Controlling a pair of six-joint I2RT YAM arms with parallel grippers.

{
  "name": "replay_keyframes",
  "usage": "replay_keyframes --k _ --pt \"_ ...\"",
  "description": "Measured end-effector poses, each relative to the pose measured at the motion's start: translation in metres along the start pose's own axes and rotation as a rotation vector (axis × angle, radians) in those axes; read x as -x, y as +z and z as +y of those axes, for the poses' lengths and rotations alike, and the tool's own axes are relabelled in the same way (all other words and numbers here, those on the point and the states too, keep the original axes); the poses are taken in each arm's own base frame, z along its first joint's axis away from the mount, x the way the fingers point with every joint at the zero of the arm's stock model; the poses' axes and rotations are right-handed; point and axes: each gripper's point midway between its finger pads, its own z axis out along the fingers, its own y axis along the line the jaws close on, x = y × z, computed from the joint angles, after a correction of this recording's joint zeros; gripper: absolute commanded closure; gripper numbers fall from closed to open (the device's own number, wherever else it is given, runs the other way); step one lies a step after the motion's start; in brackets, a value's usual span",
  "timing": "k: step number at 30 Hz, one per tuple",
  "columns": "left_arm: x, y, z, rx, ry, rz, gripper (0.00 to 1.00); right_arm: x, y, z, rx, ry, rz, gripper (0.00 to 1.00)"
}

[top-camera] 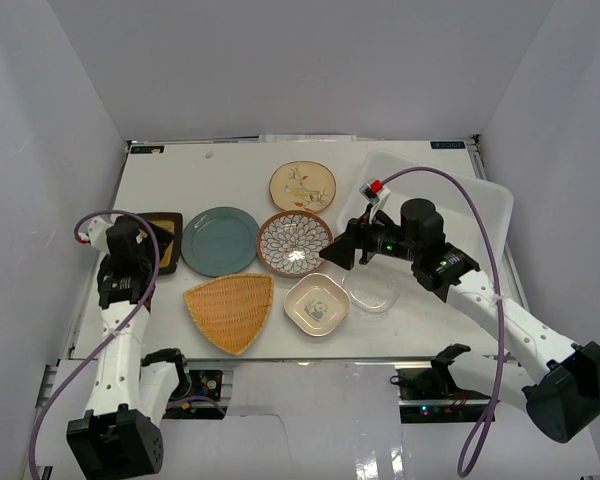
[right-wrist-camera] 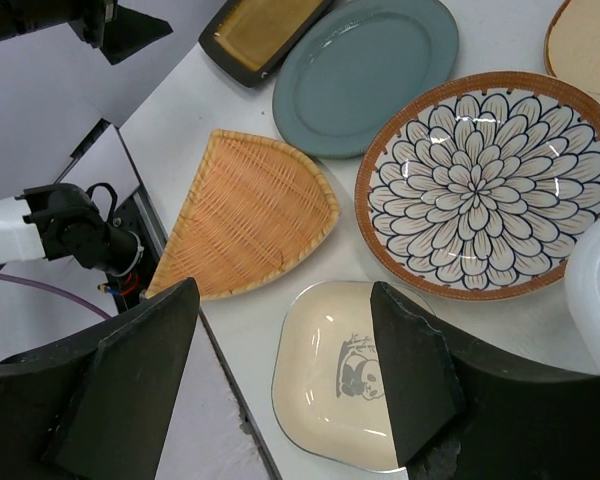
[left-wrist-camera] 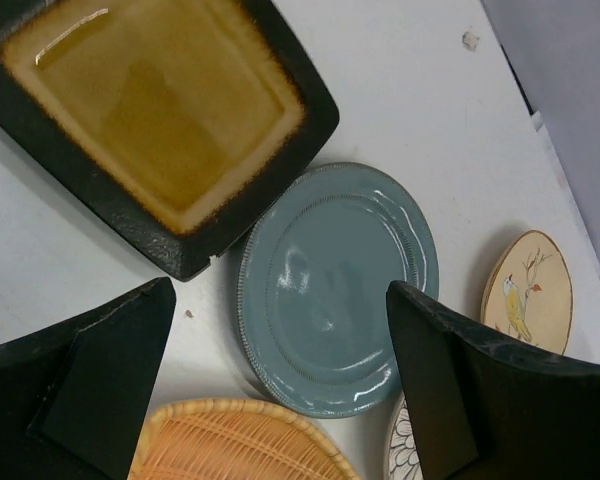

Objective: Place the plates into the plastic bin on the countertop

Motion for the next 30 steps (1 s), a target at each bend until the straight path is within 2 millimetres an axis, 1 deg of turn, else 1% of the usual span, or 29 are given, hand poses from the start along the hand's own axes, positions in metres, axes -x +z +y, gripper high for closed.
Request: replay_keyframes --k 2,3,4,8,10,12,16,19,22,23,24,26,27,28,30 --pt "-0.005 0.008 0.016 0.036 -0.042 0.013 0.06 -0.002 -0.003 0.000 -0.005 -0.007 -0.004 0.25" --pt "-0.010 0.011 0.022 0.045 -0.062 0.024 0.10 -0.003 -0.004 0.001 -0.004 -0.012 -0.006 0.25" --pt "-0.016 0.015 0.032 0.065 -0.086 0.040 0.12 -0.004 -0.005 0.001 -0.003 -0.018 -0.008 0.25" --pt "-0.036 0.025 0.073 0.166 -0.168 0.070 0.13 -0.006 -0.006 0.000 -0.007 -0.028 -0.003 0.25" --pt "-0.044 0.030 0.088 0.195 -0.207 0.076 0.14 -0.009 -0.006 0.000 -0.009 -0.030 0.002 0.25" --pt "-0.054 0.037 0.099 0.194 -0.250 0.086 0.17 -0.011 -0.006 -0.002 -0.011 -0.033 0.010 0.25" --pt "-0.082 0.054 0.118 0.150 -0.376 0.121 0.21 -0.015 -0.004 -0.003 -0.005 -0.034 0.023 0.25" --pt "-0.077 0.066 0.108 0.062 -0.450 0.103 0.23 -0.017 -0.003 -0.004 -0.003 -0.029 0.034 0.26" --pt "-0.075 0.077 0.102 0.021 -0.494 0.101 0.27 -0.021 -0.001 -0.006 -0.003 -0.024 0.042 0.26" --pt "-0.074 0.080 0.100 0.011 -0.506 0.097 0.30 -0.022 -0.001 -0.006 -0.003 -0.021 0.046 0.26" --pt "-0.074 0.083 0.100 0.003 -0.517 0.092 0.38 -0.022 0.000 -0.007 -0.004 -0.019 0.049 0.26" --pt "-0.075 0.087 0.101 -0.004 -0.544 0.086 0.44 -0.025 0.001 -0.008 -0.004 -0.014 0.057 0.26" --pt "-0.077 0.089 0.101 -0.010 -0.557 0.088 0.56 -0.026 0.002 -0.009 -0.003 -0.011 0.061 0.26" --pt "-0.076 0.091 0.101 -0.016 -0.566 0.084 0.62 -0.027 0.003 -0.010 -0.003 -0.007 0.065 0.26" --pt "-0.082 0.096 0.105 -0.004 -0.580 0.092 0.71 -0.029 0.005 -0.011 0.000 -0.001 0.074 0.27"
